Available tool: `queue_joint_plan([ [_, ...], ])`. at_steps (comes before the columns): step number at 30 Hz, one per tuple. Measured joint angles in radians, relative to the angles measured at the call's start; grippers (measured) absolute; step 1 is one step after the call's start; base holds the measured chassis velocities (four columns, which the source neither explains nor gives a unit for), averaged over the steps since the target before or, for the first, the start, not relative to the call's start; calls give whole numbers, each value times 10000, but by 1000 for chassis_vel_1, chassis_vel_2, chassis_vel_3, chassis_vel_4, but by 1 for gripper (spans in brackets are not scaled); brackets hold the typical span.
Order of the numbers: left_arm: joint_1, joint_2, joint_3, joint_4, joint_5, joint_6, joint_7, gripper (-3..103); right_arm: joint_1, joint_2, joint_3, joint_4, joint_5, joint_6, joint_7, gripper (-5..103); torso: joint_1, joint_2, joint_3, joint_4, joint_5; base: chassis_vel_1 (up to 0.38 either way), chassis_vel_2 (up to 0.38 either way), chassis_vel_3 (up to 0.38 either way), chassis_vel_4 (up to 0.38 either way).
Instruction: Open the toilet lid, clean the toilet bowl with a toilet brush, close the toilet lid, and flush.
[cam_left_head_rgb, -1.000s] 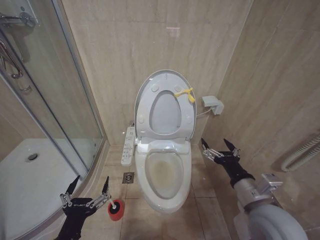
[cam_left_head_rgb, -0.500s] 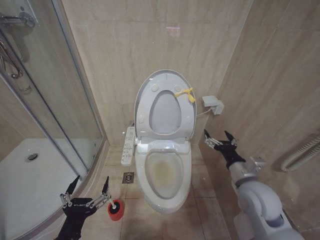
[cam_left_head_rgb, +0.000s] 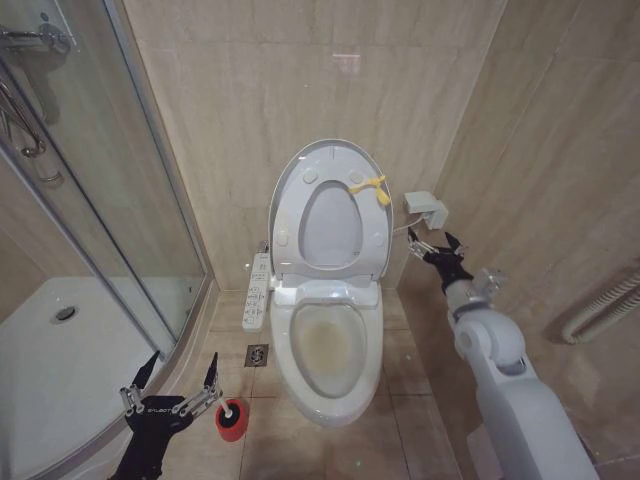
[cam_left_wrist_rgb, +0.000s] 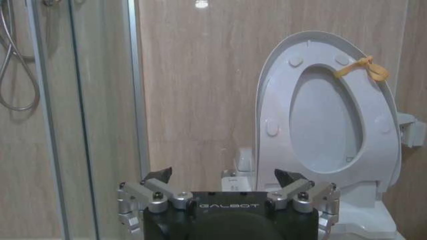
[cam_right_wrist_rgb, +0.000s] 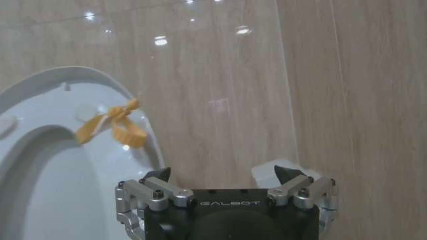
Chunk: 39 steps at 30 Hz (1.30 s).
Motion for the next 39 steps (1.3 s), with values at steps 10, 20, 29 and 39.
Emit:
queue_joint_plan([
  [10, 0, 0, -1, 0, 0, 0, -1, 100, 1825, 31, -322, -1638, -417, 318, -162, 100, 0, 0, -1, 2, -1, 0, 0, 0, 0],
  [20, 0, 0, 0, 0, 0, 0, 0, 100, 3278, 76, -828, -3098, -1133, 627, -306, 100, 0, 0, -1, 1, 0, 0, 0, 0, 0],
  [29, 0, 0, 0, 0, 0, 0, 0, 100, 4016, 238, -1076, -3952, -1419, 792, -364, 100, 0, 0, -1, 2, -1, 0, 0, 0, 0],
  [39, 0, 0, 0, 0, 0, 0, 0, 100, 4044, 294, -1112, -3991, -1426, 952, -366, 100, -2, 1, -2, 0, -1, 0, 0, 0, 0],
])
